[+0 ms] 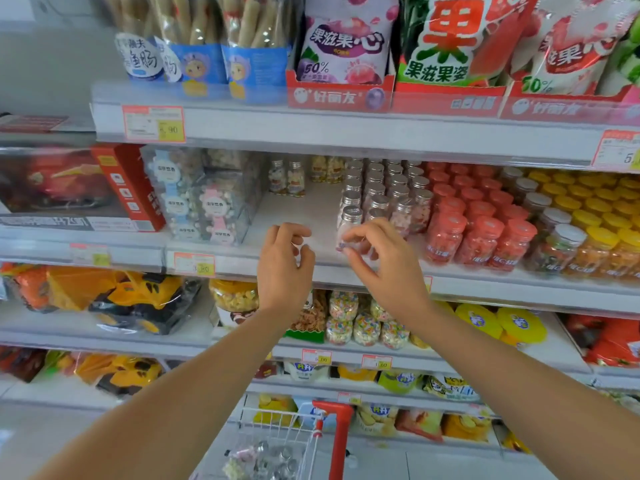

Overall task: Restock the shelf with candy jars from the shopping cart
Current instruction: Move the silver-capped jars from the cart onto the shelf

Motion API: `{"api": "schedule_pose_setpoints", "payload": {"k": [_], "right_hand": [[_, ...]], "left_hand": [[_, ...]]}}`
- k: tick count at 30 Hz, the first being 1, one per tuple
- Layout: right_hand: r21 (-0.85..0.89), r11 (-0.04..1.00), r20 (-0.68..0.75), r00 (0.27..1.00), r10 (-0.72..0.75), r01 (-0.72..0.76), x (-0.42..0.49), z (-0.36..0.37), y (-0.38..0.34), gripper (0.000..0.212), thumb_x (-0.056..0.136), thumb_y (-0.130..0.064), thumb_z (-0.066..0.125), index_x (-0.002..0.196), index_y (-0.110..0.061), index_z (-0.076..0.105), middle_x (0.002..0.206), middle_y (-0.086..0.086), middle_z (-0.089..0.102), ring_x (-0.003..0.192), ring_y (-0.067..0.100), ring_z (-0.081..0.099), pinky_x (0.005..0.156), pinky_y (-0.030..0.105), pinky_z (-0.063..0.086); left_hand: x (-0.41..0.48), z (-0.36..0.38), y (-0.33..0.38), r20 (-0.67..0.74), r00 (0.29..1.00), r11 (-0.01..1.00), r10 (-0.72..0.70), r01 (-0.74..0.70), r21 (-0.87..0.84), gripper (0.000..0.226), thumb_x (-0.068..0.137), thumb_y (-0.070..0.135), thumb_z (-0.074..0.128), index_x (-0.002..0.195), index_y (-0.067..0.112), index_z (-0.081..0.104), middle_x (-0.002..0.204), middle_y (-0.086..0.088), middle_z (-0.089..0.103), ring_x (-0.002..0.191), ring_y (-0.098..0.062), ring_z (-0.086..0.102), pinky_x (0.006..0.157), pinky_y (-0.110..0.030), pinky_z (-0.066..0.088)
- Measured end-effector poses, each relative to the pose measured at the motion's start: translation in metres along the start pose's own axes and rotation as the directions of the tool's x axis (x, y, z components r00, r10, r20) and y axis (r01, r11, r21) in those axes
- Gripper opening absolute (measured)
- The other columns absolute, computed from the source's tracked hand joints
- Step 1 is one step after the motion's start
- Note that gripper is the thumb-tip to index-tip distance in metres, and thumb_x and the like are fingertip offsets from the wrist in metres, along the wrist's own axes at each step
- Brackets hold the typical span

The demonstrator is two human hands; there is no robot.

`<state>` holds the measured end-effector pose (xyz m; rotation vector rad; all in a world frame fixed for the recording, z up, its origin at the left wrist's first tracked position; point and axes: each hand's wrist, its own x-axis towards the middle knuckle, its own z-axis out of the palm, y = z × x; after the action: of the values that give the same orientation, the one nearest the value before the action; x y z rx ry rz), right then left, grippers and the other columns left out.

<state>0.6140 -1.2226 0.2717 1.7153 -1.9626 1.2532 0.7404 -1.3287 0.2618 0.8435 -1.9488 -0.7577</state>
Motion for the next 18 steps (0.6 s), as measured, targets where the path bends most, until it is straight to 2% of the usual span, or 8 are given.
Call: {"api": "schedule_pose_setpoints", "payload": {"k": [3,5,7,9,12,14,16,18], "right_hand": [[0.072,0.997,0.167,0.986,0.015,-0.028,-0.022,0.033,-0.022,0.008,0.094,-0.02,0.056,0.1,-0.018,0.063,0.092,-0.009,0.057,0.07,0.001,0.049,0.063,0.02,0.042],[0.093,0.994,0.298,0.954,0.022,-0.052,-0.041,0.063,-0.033,0.01,0.094,-0.023,0.054,0.097,-0.02,0.063,0.088,-0.01,0.058,0.068,-0.003,0.047,0.061,0.018,0.038],[0.105,0.99,0.421,0.906,0.038,-0.09,-0.064,0.098,-0.039,0.011,0.094,-0.024,0.053,0.096,-0.02,0.063,0.087,-0.011,0.058,0.066,-0.001,0.047,0.059,0.019,0.037],[0.111,0.982,0.548,0.834,0.067,-0.152,-0.09,0.134,-0.043,0.01,0.094,-0.022,0.055,0.099,-0.02,0.064,0.088,-0.009,0.058,0.068,0.004,0.05,0.061,0.024,0.042],[0.056,0.969,0.701,0.7,0.134,-0.241,-0.138,0.188,-0.043,0.014,0.095,-0.021,0.055,0.107,-0.019,0.063,0.091,-0.012,0.052,0.07,0.005,0.051,0.065,0.029,0.045],[0.007,0.962,0.786,0.597,0.163,-0.272,-0.175,0.224,-0.041,0.017,0.095,-0.02,0.056,0.111,-0.019,0.06,0.1,-0.01,0.053,0.077,0.011,0.055,0.069,0.029,0.043],[-0.069,0.955,0.87,0.451,0.199,-0.289,-0.213,0.257,-0.037,0.023,0.094,-0.019,0.055,0.117,-0.017,0.057,0.116,-0.003,0.054,0.092,0.019,0.058,0.076,0.032,0.044],[-0.155,0.949,0.929,0.287,0.235,-0.274,-0.25,0.289,-0.03,0.029,0.095,-0.022,0.054,0.123,-0.017,0.053,0.128,0.002,0.05,0.105,0.024,0.056,0.084,0.035,0.045]], "left_hand": [[-0.028,-0.027,-0.035,-0.013,0.996,0.995,-0.09,0.091,0.033,0.019,0.091,0.006,0.05,0.099,0.02,0.06,0.09,0.005,0.055,0.071,-0.008,0.053,0.06,-0.017,0.041],[-0.054,-0.043,-0.071,0.037,0.975,0.974,-0.217,0.214,0.075,0.018,0.091,0.007,0.051,0.096,0.022,0.06,0.084,0.005,0.061,0.07,-0.012,0.056,0.061,-0.024,0.043],[-0.084,-0.056,-0.112,0.095,0.927,0.926,-0.364,0.349,0.143,0.018,0.09,0.009,0.053,0.092,0.025,0.061,0.078,0.006,0.063,0.068,-0.014,0.057,0.062,-0.031,0.045],[-0.117,-0.067,-0.153,0.148,0.855,0.86,-0.498,0.465,0.208,0.02,0.09,0.011,0.056,0.086,0.029,0.061,0.075,0.005,0.064,0.069,-0.016,0.058,0.063,-0.033,0.046],[-0.172,-0.075,-0.213,0.258,0.683,0.721,-0.683,0.576,0.385,0.02,0.089,0.014,0.054,0.092,0.031,0.065,0.084,0.004,0.066,0.078,-0.018,0.06,0.063,-0.027,0.039],[-0.209,-0.073,-0.251,0.321,0.538,0.622,-0.78,0.606,0.496,0.021,0.089,0.016,0.052,0.099,0.028,0.066,0.097,-0.001,0.067,0.092,-0.023,0.061,0.072,-0.028,0.045],[-0.246,-0.069,-0.284,0.367,0.387,0.533,-0.846,0.632,0.563,0.022,0.09,0.018,0.05,0.102,0.027,0.066,0.102,-0.003,0.066,0.094,-0.025,0.062,0.075,-0.027,0.048],[-0.279,-0.061,-0.315,0.413,0.285,0.493,-0.865,0.634,0.596,0.023,0.09,0.018,0.05,0.106,0.027,0.064,0.105,-0.002,0.066,0.094,-0.024,0.063,0.074,-0.024,0.046]]}}
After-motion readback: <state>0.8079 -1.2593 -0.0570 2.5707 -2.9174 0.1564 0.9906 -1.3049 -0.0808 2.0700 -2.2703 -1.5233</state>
